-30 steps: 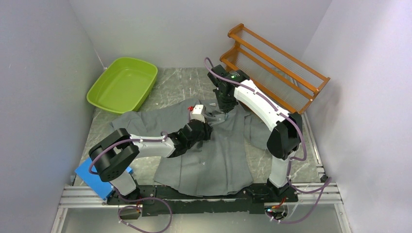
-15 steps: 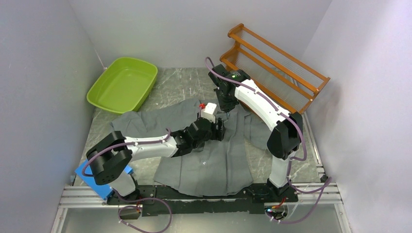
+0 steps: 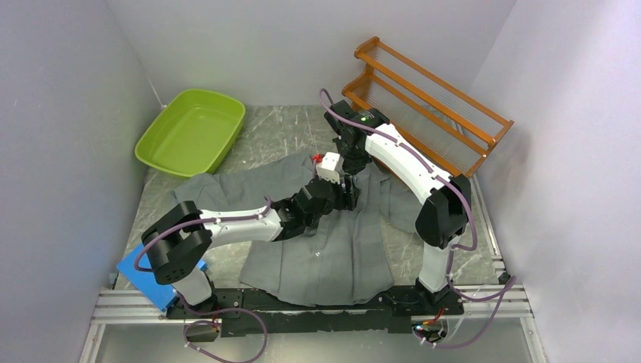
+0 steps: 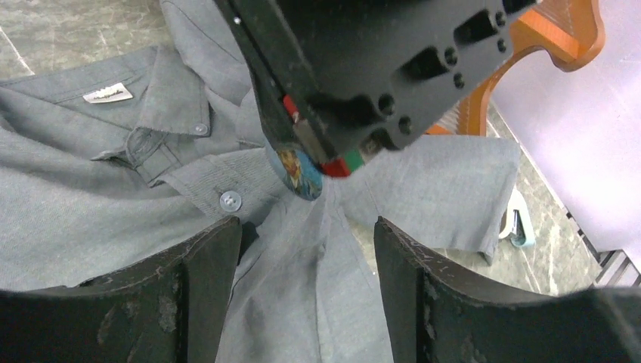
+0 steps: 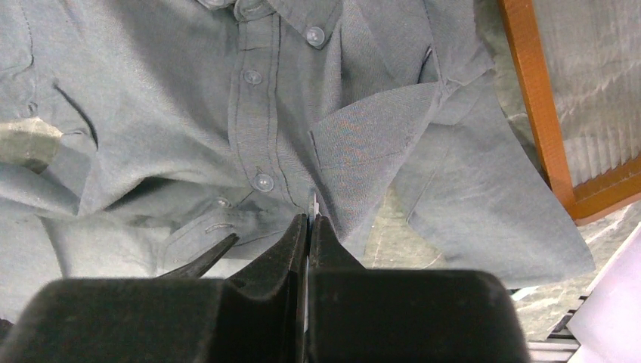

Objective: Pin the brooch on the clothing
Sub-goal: Pin the brooch to the clothes.

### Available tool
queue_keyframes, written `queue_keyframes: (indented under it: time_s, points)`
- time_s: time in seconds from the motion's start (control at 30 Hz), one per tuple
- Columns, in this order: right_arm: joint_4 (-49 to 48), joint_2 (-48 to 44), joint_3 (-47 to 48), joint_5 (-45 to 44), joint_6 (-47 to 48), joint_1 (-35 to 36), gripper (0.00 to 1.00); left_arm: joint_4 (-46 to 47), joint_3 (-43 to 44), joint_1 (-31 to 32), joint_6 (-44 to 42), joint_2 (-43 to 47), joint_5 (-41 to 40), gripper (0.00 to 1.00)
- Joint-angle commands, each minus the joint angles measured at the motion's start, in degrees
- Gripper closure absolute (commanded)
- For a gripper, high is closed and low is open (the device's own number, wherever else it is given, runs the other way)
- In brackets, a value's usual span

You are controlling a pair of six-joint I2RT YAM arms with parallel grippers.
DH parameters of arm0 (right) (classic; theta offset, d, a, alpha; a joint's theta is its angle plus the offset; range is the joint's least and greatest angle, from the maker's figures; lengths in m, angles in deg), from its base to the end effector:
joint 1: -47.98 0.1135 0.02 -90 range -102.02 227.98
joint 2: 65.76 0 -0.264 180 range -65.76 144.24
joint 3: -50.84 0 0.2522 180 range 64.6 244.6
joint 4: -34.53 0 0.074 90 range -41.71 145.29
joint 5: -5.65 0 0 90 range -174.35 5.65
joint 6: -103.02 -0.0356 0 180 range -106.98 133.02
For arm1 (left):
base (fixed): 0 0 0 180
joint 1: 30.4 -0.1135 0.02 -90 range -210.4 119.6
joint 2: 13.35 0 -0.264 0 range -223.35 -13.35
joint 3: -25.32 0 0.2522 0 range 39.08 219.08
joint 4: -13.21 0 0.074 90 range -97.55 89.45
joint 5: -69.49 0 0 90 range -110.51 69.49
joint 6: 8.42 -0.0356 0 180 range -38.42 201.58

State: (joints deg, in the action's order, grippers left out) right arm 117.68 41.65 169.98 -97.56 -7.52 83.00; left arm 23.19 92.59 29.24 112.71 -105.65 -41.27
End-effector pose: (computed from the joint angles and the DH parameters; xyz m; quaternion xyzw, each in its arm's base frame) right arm 0.3163 0.2117 0.3137 -0.1051 0.9749 -0.0257 0.1948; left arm 0.1942 -0.3066 0.2427 0.0860 0.7836 -0.3256 0.5221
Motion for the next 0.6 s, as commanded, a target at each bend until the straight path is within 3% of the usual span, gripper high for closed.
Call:
queue_keyframes:
  time_s: [0.0,0.33,0.57]
  points:
    - [1.3,-2.1,2.6,-1.4,0.8,-0.2,1.0,2.2,4.4,0.0,1.7,-2.2,-3.1,0.31]
    - [1.1,-2.3,2.5,-1.4,1.1,-0.2,1.0,3.8,6.8,-0.1,1.8,-5.6,-7.3,0.54]
    - [1.1,-2.4,2.3,-1.1,1.1,-0.1,1.0,5.2,7.7,-0.4,1.6,-7.6,-5.8,0.58]
